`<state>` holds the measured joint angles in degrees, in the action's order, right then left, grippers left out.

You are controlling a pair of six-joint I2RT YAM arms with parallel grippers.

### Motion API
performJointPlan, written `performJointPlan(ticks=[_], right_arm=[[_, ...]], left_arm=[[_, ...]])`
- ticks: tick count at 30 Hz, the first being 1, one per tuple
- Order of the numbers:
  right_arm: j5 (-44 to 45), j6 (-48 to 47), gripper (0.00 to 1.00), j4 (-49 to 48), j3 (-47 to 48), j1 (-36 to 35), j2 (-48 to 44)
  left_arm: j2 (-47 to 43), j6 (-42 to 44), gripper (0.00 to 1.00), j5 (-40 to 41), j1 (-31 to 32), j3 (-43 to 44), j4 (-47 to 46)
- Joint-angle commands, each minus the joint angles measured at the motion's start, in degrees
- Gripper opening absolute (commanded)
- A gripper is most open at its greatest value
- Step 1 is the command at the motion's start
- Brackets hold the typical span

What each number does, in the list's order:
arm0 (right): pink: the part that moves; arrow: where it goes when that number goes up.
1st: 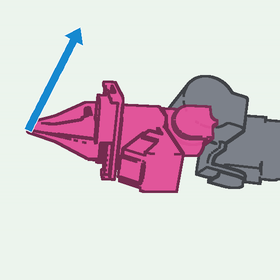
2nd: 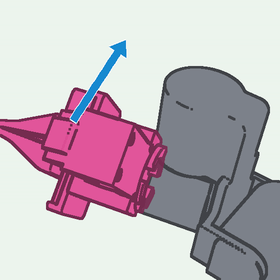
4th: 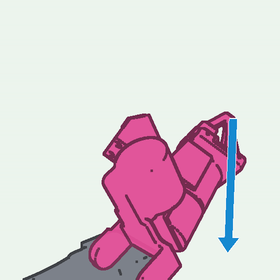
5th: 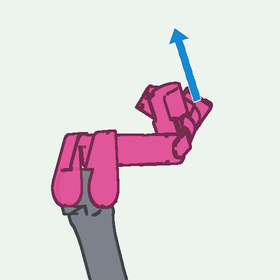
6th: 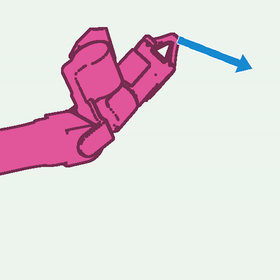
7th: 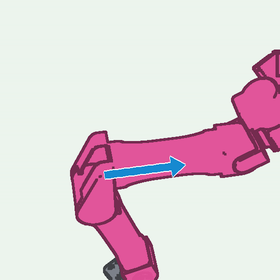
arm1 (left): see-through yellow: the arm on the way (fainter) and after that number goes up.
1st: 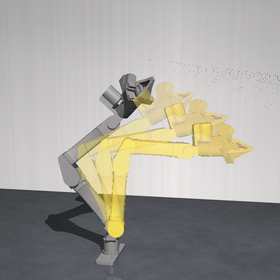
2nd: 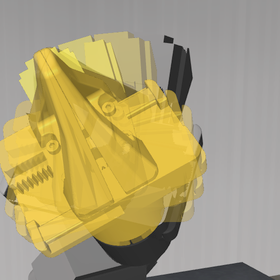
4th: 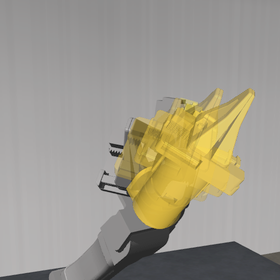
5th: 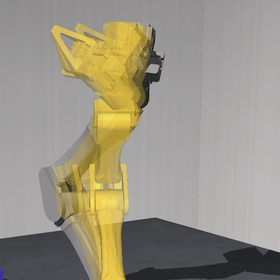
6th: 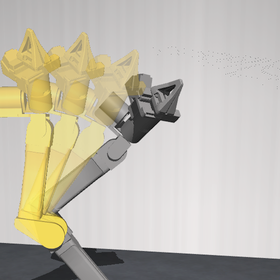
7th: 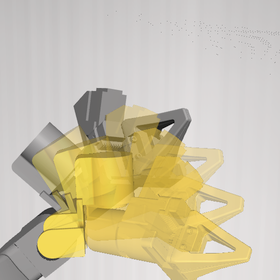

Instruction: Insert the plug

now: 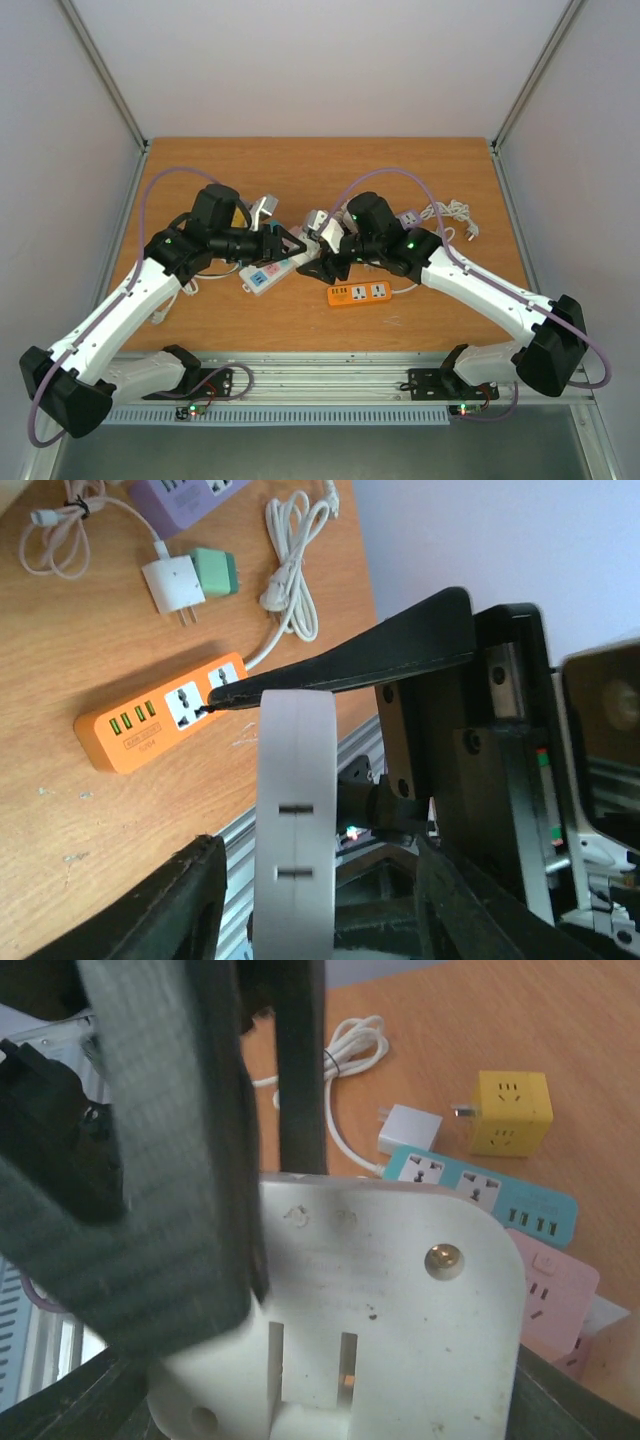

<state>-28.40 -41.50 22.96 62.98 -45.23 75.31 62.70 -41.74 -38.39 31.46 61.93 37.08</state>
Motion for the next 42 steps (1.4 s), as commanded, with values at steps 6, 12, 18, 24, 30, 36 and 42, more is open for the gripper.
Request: performJointPlan(ticks=[6, 12, 18, 24, 30, 36, 42], right_arm=[[2.4, -3.7, 0.61, 2.1, 6.0, -2.7, 2.6], [4.0, -3.2, 0.61, 3.3, 8.2, -3.4, 5.0], [4.2, -2.7, 0.61, 4.2, 8.7, -3.7, 5.6], [6.2, -0.5, 0.78, 4.4, 7.6, -3.8, 4.5], [8.1, 4.4, 0.91, -1.0, 1.2, -2.5, -2.6], [13.6, 17.1, 0.91, -6.9, -6.5, 2.5, -9.9], [20.3, 34.9, 0.91, -4.2, -11.0, 8.2, -14.3]], left_arm=[[5.1, 3.2, 0.49, -5.7, -0.2, 2.4, 2.2], [5.6, 3.5, 0.26, -6.0, -0.2, 1.7, 1.7], [5.6, 4.2, 0.08, -5.0, -0.2, 1.4, 1.8], [5.4, 6.3, 0.00, -1.6, -0.2, 2.5, 2.5], [5.0, 13.9, 0.01, 6.3, -0.2, 4.7, 6.0], [8.0, 27.0, 0.01, 11.1, -0.2, 8.3, 9.2], [16.2, 38.5, 0.00, 11.6, -0.2, 12.8, 12.1]])
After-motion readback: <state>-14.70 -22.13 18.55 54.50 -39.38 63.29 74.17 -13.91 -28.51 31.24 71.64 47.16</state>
